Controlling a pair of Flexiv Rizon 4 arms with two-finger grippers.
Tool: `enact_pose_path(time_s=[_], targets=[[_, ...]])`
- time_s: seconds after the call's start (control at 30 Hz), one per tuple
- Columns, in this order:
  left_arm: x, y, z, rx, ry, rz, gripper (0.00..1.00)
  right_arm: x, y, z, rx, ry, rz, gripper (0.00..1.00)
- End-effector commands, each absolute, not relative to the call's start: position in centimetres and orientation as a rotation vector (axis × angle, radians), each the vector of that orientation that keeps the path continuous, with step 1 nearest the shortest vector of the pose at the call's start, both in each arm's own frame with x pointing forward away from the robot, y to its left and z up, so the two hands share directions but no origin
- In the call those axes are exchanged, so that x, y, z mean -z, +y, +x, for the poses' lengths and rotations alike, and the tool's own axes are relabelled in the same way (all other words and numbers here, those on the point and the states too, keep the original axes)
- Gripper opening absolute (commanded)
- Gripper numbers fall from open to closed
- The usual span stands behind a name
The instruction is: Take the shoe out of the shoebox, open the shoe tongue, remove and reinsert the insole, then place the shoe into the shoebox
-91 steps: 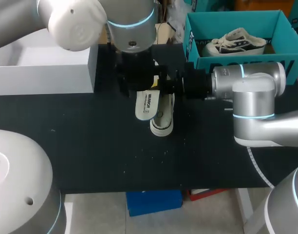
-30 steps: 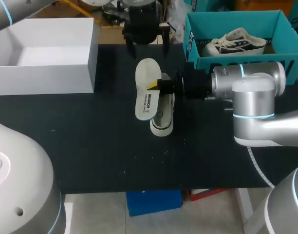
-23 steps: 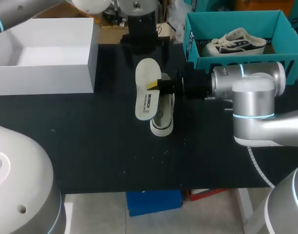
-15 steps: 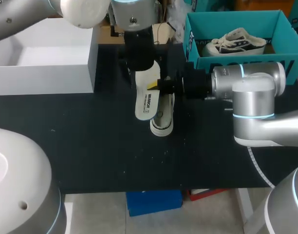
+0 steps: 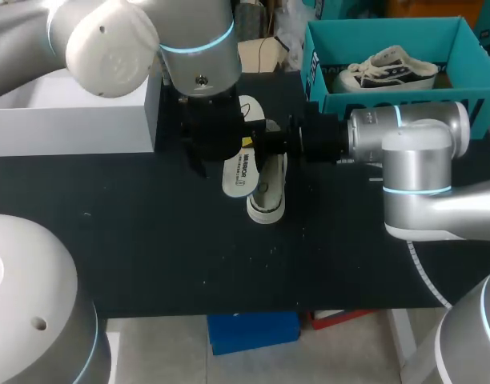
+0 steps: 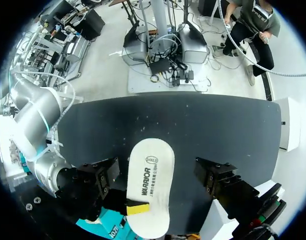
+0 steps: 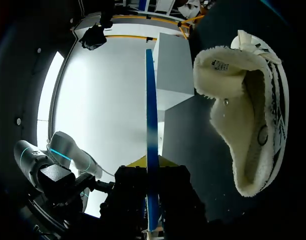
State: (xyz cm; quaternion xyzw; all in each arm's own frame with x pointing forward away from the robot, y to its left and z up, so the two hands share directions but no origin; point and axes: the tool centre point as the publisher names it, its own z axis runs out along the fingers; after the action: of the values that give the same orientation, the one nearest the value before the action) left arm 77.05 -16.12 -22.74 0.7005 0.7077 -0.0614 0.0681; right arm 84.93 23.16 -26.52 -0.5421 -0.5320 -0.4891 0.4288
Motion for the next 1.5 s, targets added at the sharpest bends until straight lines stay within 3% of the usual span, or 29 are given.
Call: enact_pose_path(time_s=[0.03,0.17,1.03,1.23,1.5], targets=[[22.8,-13.8,76.1,0.287,1.918,1.914,1.0,26.6,23.3,84.9,1.223,-1.327,-1.356,0.0],[23.8,-12.2,76.2,0.615,1.715,1.729,1.0,26.6,23.3,84.9,1.223,-1.327,-1.356,0.0],[23.8,-11.6,76.1,0.563,1.731,1.747,1.0,26.6,23.3,84.9,1.223,-1.327,-1.356,0.0],[23.7,-10.0,76.9,0.987,1.491,1.467,1.0,26.6,23.3,84.9,1.223,-1.327,-1.356,0.0],[23.7,-10.0,76.9,0.987,1.491,1.467,1.0,26.6,23.3,84.9,1.223,-1.327,-1.356,0.0]])
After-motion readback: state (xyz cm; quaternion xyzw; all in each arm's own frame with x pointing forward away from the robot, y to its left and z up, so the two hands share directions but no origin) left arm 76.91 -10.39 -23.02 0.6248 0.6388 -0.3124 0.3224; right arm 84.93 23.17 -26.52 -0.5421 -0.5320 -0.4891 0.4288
